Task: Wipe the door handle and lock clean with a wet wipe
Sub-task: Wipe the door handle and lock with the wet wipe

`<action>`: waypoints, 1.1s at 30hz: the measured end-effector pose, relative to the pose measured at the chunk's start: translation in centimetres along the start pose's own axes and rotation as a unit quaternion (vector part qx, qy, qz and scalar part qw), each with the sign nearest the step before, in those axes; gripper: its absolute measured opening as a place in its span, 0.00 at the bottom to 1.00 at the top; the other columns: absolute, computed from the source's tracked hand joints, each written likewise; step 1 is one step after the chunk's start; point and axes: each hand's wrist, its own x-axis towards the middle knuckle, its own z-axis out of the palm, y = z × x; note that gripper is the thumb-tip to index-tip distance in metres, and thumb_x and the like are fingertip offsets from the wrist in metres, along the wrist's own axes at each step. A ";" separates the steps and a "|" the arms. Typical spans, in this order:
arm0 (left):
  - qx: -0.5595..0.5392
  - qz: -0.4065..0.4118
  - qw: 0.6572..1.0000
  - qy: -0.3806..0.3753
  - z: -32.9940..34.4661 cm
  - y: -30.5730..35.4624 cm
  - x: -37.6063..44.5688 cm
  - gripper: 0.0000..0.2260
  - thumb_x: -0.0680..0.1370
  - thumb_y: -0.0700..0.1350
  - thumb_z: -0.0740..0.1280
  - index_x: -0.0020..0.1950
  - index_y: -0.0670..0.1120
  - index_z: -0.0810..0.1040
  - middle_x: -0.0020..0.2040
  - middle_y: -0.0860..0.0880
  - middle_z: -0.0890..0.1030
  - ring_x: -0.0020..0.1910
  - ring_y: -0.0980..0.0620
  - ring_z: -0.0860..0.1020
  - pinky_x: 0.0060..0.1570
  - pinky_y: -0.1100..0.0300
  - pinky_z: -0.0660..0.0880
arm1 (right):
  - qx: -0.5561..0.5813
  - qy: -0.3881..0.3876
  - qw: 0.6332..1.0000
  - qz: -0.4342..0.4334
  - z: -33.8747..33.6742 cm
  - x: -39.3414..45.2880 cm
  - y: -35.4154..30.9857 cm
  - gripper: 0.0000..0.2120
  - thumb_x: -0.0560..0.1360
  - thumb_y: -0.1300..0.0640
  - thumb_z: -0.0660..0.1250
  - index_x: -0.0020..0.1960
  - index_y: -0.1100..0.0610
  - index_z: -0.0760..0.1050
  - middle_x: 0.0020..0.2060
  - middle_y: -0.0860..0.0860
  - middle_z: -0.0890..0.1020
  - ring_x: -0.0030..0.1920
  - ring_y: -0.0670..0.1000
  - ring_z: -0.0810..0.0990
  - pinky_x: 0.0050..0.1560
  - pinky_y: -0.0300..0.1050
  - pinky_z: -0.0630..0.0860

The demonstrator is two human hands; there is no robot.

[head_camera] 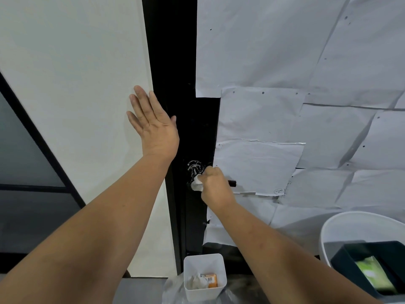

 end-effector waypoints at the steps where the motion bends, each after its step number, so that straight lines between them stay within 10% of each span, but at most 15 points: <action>1: 0.001 0.001 1.000 0.001 0.0 0.0 0.0 0.32 0.83 0.50 0.56 0.77 0.33 0.46 0.76 0.30 0.48 0.76 0.31 0.47 0.72 0.34 0.51 | 0.011 -0.011 1.000 -0.009 0.1 0.2 -0.1 0.14 0.64 0.75 0.63 0.42 0.61 0.81 0.38 0.56 0.73 0.40 0.54 0.70 0.32 0.45 0.65; 9: -0.002 0.002 1.000 0.005 0.1 0.0 0.0 0.32 0.83 0.50 0.55 0.77 0.33 0.46 0.76 0.30 0.48 0.76 0.31 0.47 0.73 0.34 0.49 | -0.047 0.073 0.989 0.122 -1.6 -1.7 3.9 0.13 0.63 0.77 0.60 0.41 0.65 0.77 0.40 0.57 0.75 0.43 0.57 0.71 0.36 0.46 0.63; 24: -0.008 0.002 1.000 0.007 0.2 -0.1 0.0 0.32 0.82 0.50 0.56 0.77 0.33 0.46 0.76 0.30 0.48 0.76 0.30 0.47 0.73 0.33 0.49 | 0.003 0.106 0.989 0.100 -0.7 -1.2 3.2 0.10 0.60 0.75 0.59 0.34 0.65 0.75 0.34 0.55 0.70 0.38 0.54 0.68 0.33 0.44 0.62; 33: -0.004 0.004 1.000 0.001 0.1 -0.1 0.0 0.32 0.82 0.50 0.56 0.77 0.33 0.45 0.76 0.30 0.47 0.76 0.31 0.46 0.73 0.34 0.49 | 0.045 0.045 0.998 0.024 1.3 -1.6 0.1 0.16 0.67 0.74 0.60 0.49 0.63 0.80 0.43 0.56 0.74 0.47 0.56 0.73 0.39 0.44 0.73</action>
